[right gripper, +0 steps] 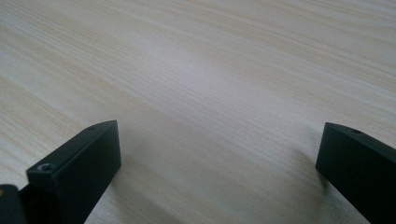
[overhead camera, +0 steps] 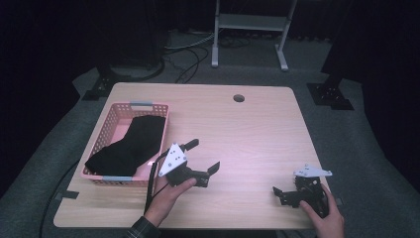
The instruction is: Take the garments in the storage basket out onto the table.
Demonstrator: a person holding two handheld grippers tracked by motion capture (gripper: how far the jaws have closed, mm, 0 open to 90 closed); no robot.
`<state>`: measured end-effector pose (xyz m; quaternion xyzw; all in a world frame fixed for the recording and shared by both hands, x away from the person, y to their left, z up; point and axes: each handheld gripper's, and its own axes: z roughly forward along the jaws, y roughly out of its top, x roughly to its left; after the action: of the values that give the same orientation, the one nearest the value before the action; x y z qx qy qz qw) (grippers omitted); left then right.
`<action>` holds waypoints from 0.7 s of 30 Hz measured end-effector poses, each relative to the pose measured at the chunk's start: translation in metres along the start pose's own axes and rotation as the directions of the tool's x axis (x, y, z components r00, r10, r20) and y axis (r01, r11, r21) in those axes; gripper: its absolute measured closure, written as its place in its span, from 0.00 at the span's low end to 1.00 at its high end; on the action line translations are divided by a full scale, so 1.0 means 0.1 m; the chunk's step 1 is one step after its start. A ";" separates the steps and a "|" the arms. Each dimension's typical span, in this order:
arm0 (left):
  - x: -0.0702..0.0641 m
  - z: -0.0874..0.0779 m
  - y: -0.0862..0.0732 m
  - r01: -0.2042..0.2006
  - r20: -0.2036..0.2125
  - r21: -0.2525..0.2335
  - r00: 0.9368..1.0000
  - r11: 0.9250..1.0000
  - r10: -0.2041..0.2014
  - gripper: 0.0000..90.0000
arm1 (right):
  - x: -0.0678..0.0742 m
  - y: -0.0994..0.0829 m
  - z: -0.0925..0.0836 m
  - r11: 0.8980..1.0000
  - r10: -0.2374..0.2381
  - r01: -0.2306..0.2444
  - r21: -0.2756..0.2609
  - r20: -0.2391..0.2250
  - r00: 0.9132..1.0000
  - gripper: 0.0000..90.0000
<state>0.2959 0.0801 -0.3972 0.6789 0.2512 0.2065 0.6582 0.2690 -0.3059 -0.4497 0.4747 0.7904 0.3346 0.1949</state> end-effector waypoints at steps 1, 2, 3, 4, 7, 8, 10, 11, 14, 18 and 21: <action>0.01 0.00 0.02 0.004 0.000 0.000 1.000 1.000 -0.004 0.00 | 0.00 0.00 0.00 1.000 0.000 0.000 0.000 0.000 1.000 0.00; 0.01 0.00 0.02 0.004 0.000 0.000 1.000 1.000 -0.004 0.00 | 0.00 0.00 0.00 1.000 0.000 0.000 0.000 0.000 1.000 0.00; 0.01 -0.01 0.03 0.007 -0.002 -0.002 1.000 1.000 -0.007 0.00 | 0.00 0.00 0.00 1.000 0.001 -0.001 0.000 0.001 1.000 0.00; 0.02 -0.02 0.07 0.009 0.000 -0.003 1.000 1.000 -0.009 0.00 | 0.00 0.00 0.00 1.000 0.001 -0.001 0.000 0.001 1.000 0.00; 0.03 -0.02 0.12 0.013 0.002 -0.004 1.000 1.000 -0.013 0.00 | 0.00 0.00 0.00 1.000 0.002 -0.002 0.000 0.002 1.000 0.00; 0.03 -0.02 0.13 0.015 0.002 -0.003 1.000 1.000 -0.015 0.00 | 0.00 0.00 0.00 1.000 0.002 -0.002 0.000 0.002 1.000 0.00; 0.03 -0.02 0.15 0.014 0.004 -0.002 1.000 1.000 -0.014 0.00 | 0.00 0.00 0.00 1.000 0.002 -0.002 0.000 0.002 1.000 0.00; 0.02 -0.02 0.17 0.020 0.010 -0.001 1.000 1.000 -0.020 0.00 | 0.00 0.00 0.00 1.000 0.002 -0.002 0.000 0.002 1.000 0.00; 0.02 -0.03 0.22 0.017 0.021 -0.009 1.000 1.000 -0.017 0.00 | 0.00 0.00 0.00 1.000 0.002 -0.002 0.000 0.002 1.000 0.00; 0.03 -0.03 0.31 0.012 0.026 0.006 1.000 1.000 -0.012 0.00 | 0.00 0.00 0.00 1.000 0.008 -0.008 0.000 0.007 1.000 0.00; 0.03 -0.02 0.38 0.008 0.030 0.024 1.000 1.000 -0.009 0.00 | 0.00 0.00 0.00 1.000 0.011 -0.011 0.001 0.010 1.000 0.00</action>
<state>0.2996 0.0832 -0.3597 0.6886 0.2466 0.1904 0.6548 0.2691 -0.3064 -0.4496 0.4809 0.7869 0.3330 0.1966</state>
